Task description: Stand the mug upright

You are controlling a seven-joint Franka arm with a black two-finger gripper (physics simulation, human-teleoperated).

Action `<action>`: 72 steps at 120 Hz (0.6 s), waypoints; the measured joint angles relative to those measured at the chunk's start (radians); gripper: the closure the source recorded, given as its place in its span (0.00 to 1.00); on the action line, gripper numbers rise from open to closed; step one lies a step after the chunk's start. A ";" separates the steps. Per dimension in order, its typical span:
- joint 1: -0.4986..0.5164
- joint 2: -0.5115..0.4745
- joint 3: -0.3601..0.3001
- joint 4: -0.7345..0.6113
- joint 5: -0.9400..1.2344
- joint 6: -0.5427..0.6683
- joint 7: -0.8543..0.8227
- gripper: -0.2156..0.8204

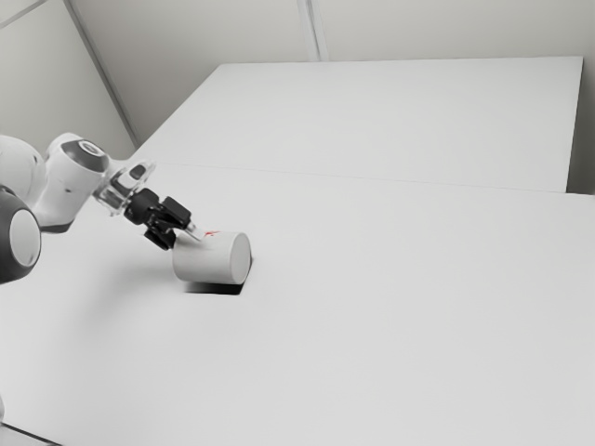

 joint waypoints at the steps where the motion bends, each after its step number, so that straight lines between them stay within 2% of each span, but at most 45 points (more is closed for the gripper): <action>1: -0.001 -0.001 0.000 0.000 0.000 0.000 0.000 0.39; 21: -0.023 -0.018 -0.005 0.008 -0.002 0.000 -0.005 0.49; 53: -0.063 -0.048 -0.031 0.025 -0.002 0.001 -0.030 0.54; 72: -0.081 -0.055 -0.032 0.026 -0.002 0.003 -0.052 0.76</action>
